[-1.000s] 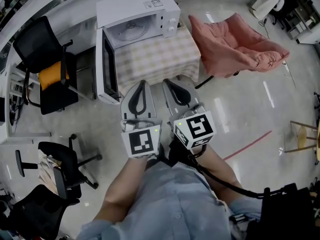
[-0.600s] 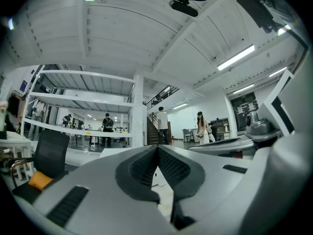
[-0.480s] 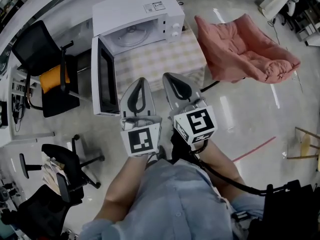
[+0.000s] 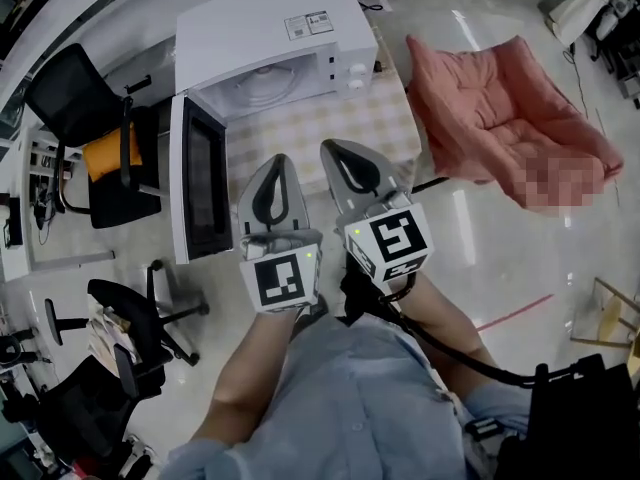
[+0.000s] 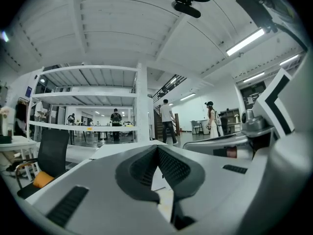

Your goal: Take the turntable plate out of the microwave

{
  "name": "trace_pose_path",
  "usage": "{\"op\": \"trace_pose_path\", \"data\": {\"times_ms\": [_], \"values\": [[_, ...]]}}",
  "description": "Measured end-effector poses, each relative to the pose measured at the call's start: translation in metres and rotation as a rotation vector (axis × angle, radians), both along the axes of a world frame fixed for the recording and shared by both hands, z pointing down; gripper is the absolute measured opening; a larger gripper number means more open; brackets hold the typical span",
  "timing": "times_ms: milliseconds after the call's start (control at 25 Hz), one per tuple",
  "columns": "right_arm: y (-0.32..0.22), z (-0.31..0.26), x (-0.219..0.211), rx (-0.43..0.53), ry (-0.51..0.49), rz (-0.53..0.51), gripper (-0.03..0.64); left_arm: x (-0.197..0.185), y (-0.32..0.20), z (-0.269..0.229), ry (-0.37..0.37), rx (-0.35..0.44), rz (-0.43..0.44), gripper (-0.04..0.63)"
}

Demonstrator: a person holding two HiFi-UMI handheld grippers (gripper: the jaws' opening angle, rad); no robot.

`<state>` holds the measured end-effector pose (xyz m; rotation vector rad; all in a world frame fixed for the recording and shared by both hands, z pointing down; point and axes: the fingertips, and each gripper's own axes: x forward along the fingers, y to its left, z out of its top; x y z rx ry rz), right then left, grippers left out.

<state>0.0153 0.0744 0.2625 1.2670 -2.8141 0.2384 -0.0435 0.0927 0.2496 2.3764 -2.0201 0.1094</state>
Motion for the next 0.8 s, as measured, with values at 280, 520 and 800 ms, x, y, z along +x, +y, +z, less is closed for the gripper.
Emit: {"op": "trace_pose_path", "data": {"times_ms": [280,520,800], "values": [[-0.044,-0.007,0.000,0.014,-0.027,-0.067,0.000,0.001,-0.038,-0.013,-0.031,0.048,-0.069,0.006],[-0.066,-0.015,-0.012,0.031,-0.033,-0.119,0.000,-0.007,-0.054,-0.019,-0.036,0.038,-0.110,0.006],[-0.086,-0.010,-0.030,0.040,-0.011,-0.144,0.000,-0.027,-0.071,-0.011,-0.016,0.050,-0.149,0.006]]}}
